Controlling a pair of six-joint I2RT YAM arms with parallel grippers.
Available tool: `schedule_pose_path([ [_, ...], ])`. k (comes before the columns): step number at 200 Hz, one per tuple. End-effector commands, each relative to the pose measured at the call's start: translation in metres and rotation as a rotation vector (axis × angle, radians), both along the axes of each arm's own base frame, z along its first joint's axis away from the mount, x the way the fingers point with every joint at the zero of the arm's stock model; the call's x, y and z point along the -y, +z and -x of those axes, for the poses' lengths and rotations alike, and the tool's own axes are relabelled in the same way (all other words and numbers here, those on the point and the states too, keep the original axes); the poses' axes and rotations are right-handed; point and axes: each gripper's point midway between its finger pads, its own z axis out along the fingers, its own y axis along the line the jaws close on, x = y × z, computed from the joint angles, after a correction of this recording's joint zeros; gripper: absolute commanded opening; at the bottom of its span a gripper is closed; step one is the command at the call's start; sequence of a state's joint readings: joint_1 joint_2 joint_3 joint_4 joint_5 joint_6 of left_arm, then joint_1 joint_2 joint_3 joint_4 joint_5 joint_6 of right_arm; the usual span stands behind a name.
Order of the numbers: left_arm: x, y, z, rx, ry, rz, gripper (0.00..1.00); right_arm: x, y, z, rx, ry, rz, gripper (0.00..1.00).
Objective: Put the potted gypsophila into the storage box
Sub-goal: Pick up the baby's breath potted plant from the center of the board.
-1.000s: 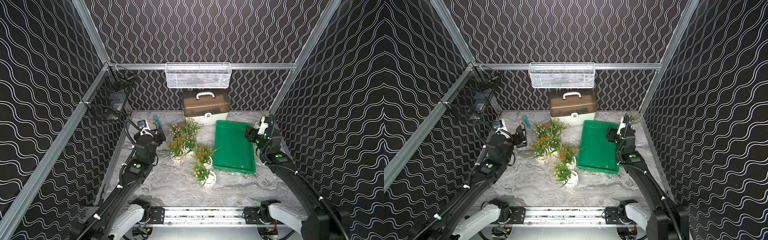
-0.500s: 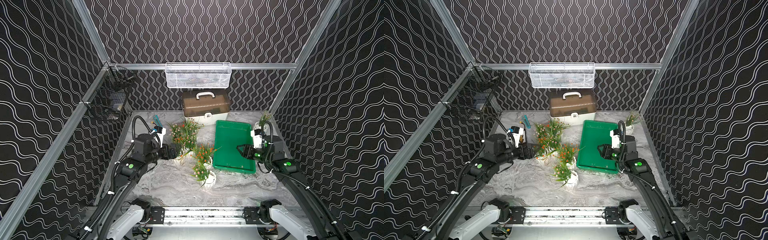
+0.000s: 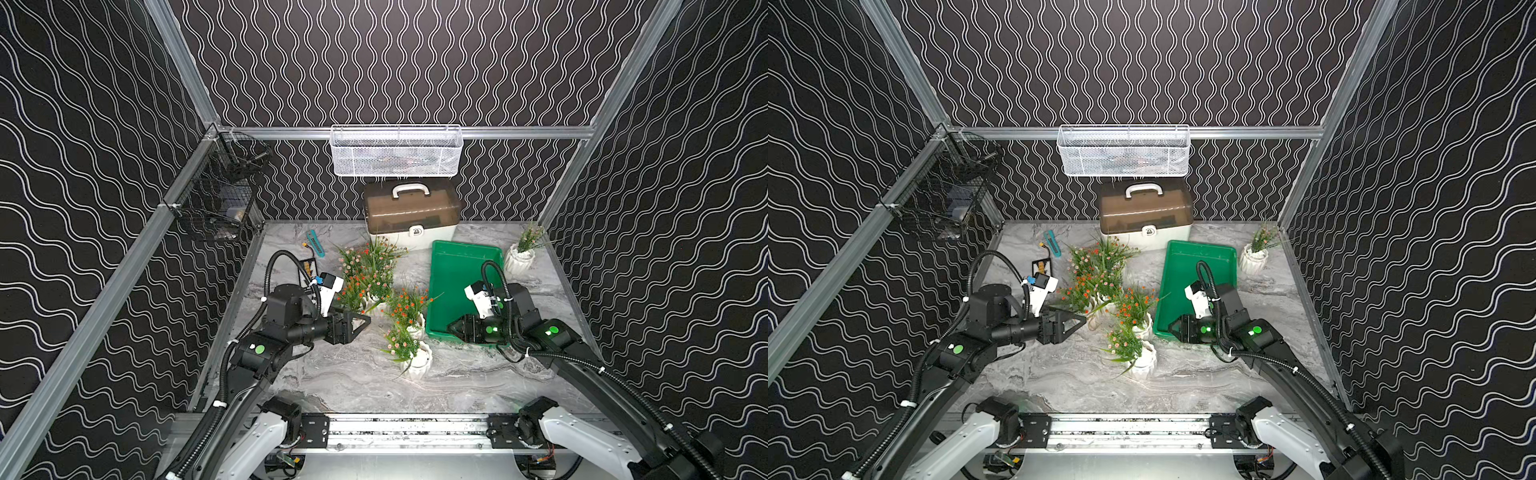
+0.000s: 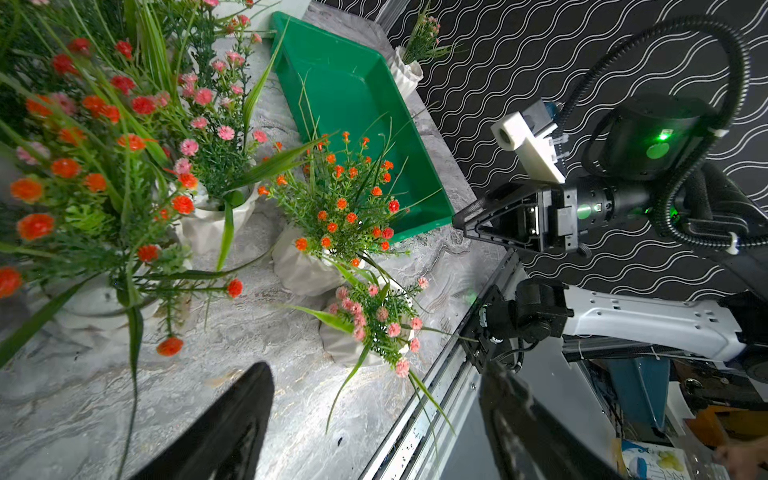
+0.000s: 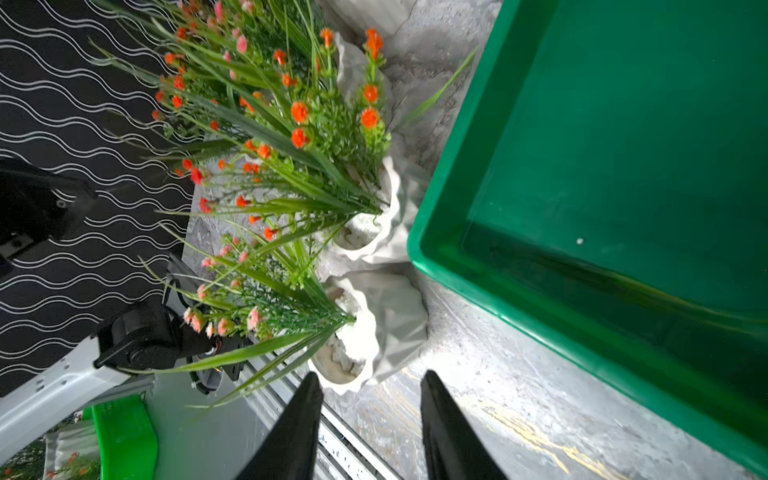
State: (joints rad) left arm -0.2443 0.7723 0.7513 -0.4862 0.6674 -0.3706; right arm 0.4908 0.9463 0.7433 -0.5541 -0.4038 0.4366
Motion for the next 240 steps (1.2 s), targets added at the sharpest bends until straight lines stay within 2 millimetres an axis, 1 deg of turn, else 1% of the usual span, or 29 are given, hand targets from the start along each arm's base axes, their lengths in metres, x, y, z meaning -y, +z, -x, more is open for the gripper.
schedule_pose_path([
  [1, -0.002, -0.013, 0.001, -0.067, 0.016, -0.018, 0.77, 0.003, -0.012, 0.009, -0.05, -0.019, 0.038, 0.39],
  [14, -0.002, -0.015, 0.001, -0.076, 0.015, -0.02, 0.76, -0.003, -0.014, 0.013, -0.054, 0.0, 0.043, 0.39],
  [25, -0.001, -0.017, 0.001, -0.082, 0.012, -0.016, 0.75, -0.003, -0.019, 0.014, -0.058, -0.005, 0.063, 0.39],
  [43, 0.001, -0.016, 0.003, -0.079, -0.001, -0.012, 0.75, -0.008, -0.027, 0.018, -0.077, 0.013, 0.074, 0.4],
  [59, 0.003, -0.016, 0.004, -0.078, -0.013, -0.006, 0.75, -0.016, -0.03, 0.023, -0.085, 0.041, 0.08, 0.4],
  [71, 0.007, -0.015, 0.007, -0.075, -0.035, 0.001, 0.75, -0.017, -0.033, 0.023, -0.079, 0.045, 0.114, 0.4],
  [85, 0.014, -0.01, 0.014, -0.059, -0.087, 0.023, 0.76, -0.017, -0.036, 0.024, -0.07, 0.049, 0.157, 0.41],
  [101, 0.017, -0.005, 0.019, -0.013, -0.102, 0.024, 0.78, -0.021, -0.038, 0.025, -0.072, 0.063, 0.175, 0.42],
  [129, 0.014, 0.01, 0.025, 0.106, -0.094, 0.027, 0.82, -0.03, -0.046, 0.029, -0.074, 0.101, 0.212, 0.45],
  [145, 0.011, 0.014, 0.026, 0.142, -0.081, 0.029, 0.83, -0.037, -0.05, 0.031, -0.074, 0.123, 0.232, 0.46],
  [164, 0.011, 0.011, 0.025, 0.124, -0.081, 0.022, 0.84, -0.043, -0.056, 0.03, -0.073, 0.136, 0.262, 0.45],
  [197, 0.012, -0.003, 0.019, 0.052, -0.079, -0.006, 0.83, -0.052, -0.063, 0.027, -0.064, 0.153, 0.325, 0.44],
  [225, 0.012, -0.001, 0.02, 0.06, -0.076, -0.003, 0.83, -0.059, -0.067, 0.024, -0.056, 0.159, 0.353, 0.42],
  [240, 0.012, 0.0, 0.021, 0.069, -0.075, 0.0, 0.83, -0.06, -0.07, 0.022, -0.052, 0.154, 0.374, 0.41],
])
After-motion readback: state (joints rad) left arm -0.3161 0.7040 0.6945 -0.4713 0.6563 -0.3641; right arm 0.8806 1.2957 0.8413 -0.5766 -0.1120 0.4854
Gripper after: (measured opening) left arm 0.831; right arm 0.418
